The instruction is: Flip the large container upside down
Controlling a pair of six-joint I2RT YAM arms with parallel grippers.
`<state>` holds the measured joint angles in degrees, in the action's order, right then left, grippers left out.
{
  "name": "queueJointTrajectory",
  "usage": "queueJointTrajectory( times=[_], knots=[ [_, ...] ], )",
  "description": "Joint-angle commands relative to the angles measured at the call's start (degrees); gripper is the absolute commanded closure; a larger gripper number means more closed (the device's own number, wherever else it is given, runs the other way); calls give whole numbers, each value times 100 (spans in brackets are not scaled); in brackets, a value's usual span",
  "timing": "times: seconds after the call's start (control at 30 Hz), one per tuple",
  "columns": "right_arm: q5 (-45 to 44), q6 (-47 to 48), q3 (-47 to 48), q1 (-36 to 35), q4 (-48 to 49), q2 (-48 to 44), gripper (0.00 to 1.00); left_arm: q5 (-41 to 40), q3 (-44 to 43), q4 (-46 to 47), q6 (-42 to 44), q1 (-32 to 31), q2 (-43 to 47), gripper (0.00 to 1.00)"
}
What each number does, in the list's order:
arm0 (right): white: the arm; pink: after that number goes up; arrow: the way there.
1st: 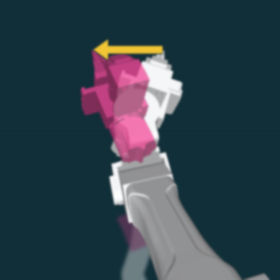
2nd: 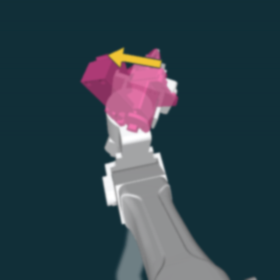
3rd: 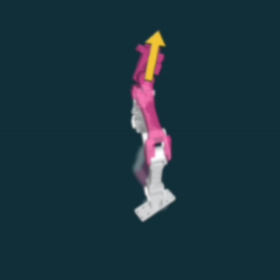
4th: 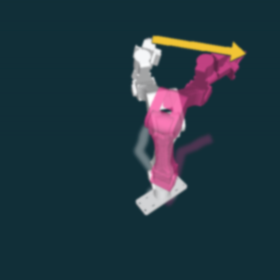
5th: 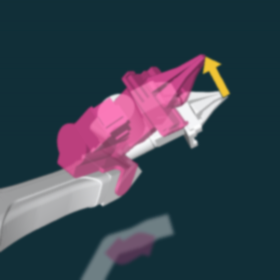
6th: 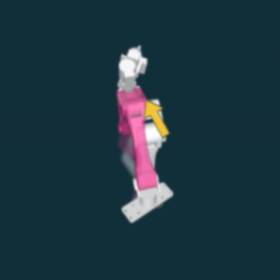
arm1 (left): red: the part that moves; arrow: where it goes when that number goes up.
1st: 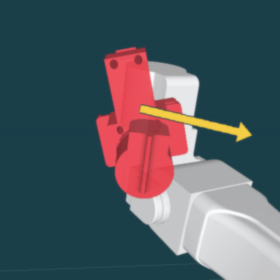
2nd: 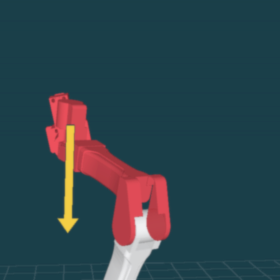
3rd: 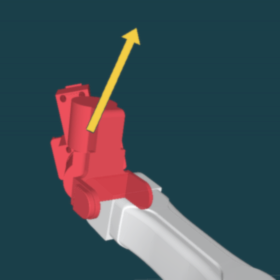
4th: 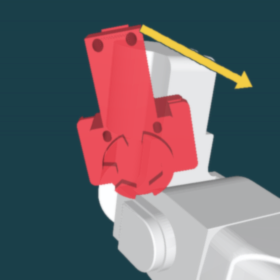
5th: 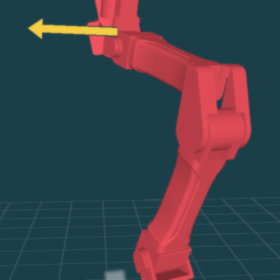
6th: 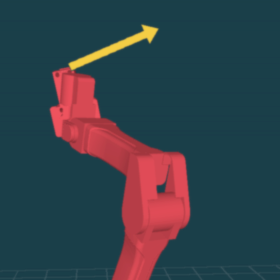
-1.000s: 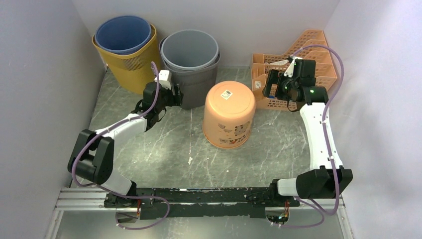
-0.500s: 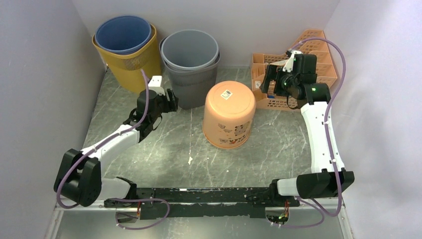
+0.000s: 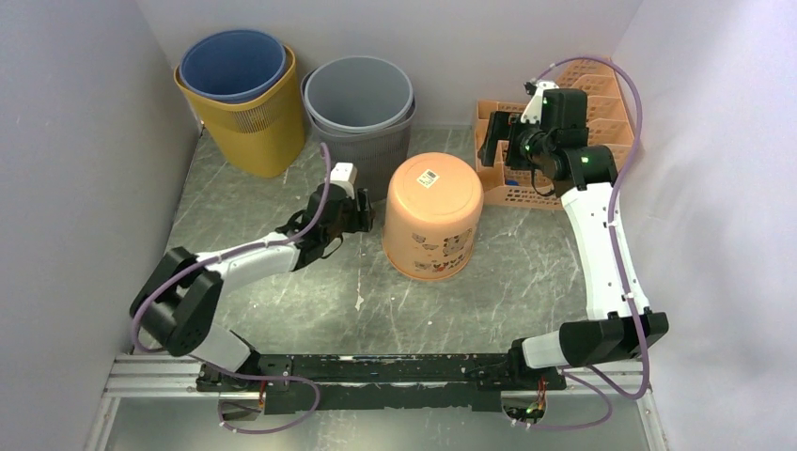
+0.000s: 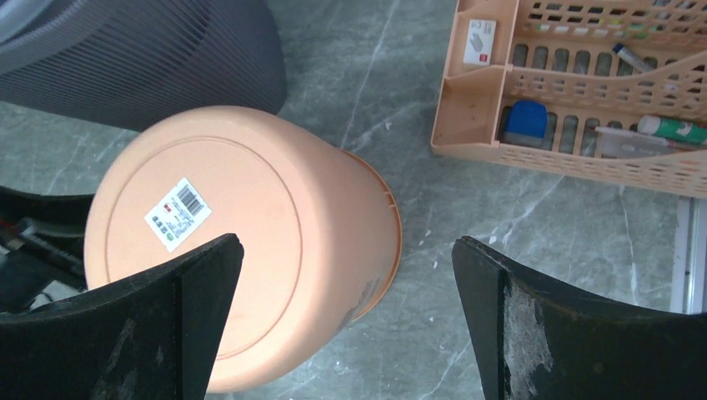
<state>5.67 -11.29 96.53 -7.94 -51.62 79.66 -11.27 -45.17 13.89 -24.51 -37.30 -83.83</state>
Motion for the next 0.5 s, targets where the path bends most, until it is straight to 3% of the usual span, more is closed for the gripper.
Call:
queueJointTrajectory(
  times=[0.0,0.17,0.47],
  knots=[
    [-44,148,326,-84,-82,-19,0,-532,-635,295,-145,-188,-490,28],
    [46,158,343,-122,-180,-98,0,-593,-994,467,-184,-380,-1068,27],
    [-48,121,906,-154,-392,-27,0,98,-1738,527,-203,-971,-1837,26]
  ],
)
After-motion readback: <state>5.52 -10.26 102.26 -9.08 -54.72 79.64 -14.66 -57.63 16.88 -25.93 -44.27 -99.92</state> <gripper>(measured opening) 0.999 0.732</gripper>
